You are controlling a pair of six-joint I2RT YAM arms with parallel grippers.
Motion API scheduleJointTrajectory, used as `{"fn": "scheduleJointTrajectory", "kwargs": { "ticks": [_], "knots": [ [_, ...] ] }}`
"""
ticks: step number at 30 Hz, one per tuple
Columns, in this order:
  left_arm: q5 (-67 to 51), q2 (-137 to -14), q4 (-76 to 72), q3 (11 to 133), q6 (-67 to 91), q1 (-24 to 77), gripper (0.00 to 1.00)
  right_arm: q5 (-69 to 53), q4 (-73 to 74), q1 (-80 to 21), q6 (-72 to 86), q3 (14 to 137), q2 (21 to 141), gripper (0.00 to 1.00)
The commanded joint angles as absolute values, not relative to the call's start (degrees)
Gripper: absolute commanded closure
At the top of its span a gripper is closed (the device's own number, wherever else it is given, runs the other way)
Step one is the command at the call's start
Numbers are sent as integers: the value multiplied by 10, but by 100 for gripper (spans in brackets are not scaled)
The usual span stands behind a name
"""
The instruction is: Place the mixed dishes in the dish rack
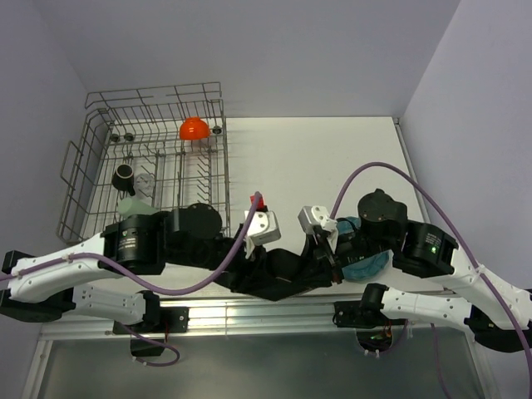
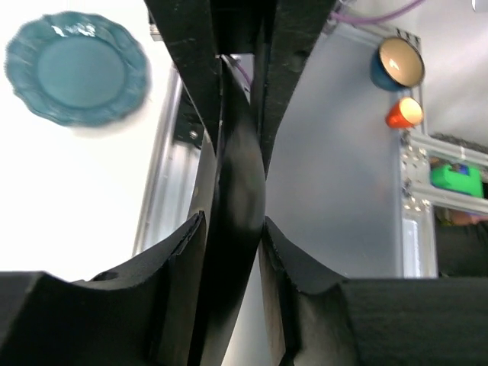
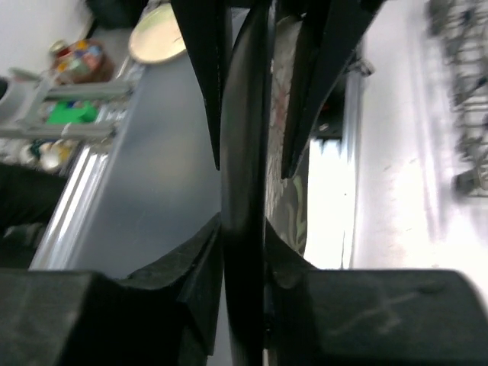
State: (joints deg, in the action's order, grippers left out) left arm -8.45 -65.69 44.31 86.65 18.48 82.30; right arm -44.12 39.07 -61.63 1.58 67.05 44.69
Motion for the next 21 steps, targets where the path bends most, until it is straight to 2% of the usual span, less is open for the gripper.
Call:
{"fn": "scheduleJointTrajectory", "kwargs": {
  "ticks": [1, 2, 3, 7, 8, 9, 10, 21],
  "knots": [
    [-21, -609, 425, 867, 171, 786, 100, -426, 308, -623, 6, 681, 419, 71],
    [-22, -605, 426, 866, 171, 779, 100, -420, 305, -624, 7, 677, 419, 61],
    [-20, -600, 427, 865, 171, 766, 100, -415, 303, -623, 6, 675, 418, 58],
    [-38, -587, 425, 853, 171, 737, 100, -403, 291, -623, 6, 675, 428, 51],
    [-33, -587, 427, 853, 171, 733, 100, -396, 291, -624, 6, 678, 432, 42],
    [-26, -586, 431, 853, 172, 728, 100, -387, 293, -623, 6, 681, 433, 25],
    [-26, -585, 436, 854, 168, 723, 100, -375, 303, -623, -14, 692, 438, 1],
    [-4, -541, 486, 888, 159, 653, 100, -118, 307, -622, -17, 702, 397, 0]
  ]
}}
